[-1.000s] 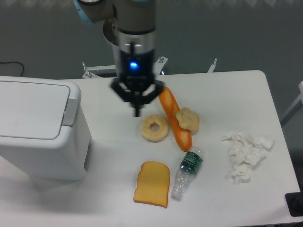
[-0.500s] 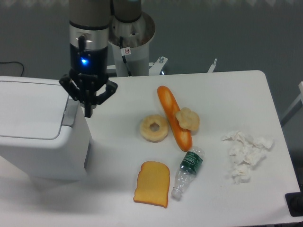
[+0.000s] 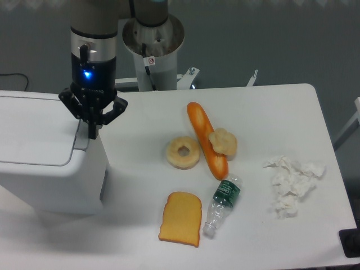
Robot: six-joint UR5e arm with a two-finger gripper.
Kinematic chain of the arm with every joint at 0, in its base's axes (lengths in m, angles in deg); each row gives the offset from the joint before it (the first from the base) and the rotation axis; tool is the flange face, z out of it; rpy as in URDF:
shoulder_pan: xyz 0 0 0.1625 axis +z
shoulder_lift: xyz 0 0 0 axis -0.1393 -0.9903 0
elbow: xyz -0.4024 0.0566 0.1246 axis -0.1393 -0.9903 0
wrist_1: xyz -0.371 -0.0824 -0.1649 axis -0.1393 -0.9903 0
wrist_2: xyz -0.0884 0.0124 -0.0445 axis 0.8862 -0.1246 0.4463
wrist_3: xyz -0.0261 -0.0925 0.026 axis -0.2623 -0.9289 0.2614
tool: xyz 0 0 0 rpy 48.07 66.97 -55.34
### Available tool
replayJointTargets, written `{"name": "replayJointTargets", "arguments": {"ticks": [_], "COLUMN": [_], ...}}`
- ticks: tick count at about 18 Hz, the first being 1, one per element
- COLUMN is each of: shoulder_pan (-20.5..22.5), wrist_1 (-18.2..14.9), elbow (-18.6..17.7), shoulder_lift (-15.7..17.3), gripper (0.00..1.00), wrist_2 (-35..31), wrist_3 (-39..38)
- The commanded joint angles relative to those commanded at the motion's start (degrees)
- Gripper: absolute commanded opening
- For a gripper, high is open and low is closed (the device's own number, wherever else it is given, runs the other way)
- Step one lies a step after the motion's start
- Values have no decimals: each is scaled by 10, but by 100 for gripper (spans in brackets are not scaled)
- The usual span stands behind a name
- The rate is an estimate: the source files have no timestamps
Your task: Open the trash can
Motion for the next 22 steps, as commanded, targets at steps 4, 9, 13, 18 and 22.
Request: {"name": "replayJointTargets", "arguments": {"ticks": [4, 9, 13, 18, 22], "shoulder_pan": [-4, -4, 5, 89, 191], "wrist_1": [0, 0, 2, 8, 7], "elbow": [1, 2, 25, 29, -7], "shoulder_lift": [0, 1, 4, 10, -16], "gripper": [0, 0, 40, 100, 100], "wrist_2": [0, 0, 5, -28, -57], "wrist_3": [0, 0, 6, 44, 114]}}
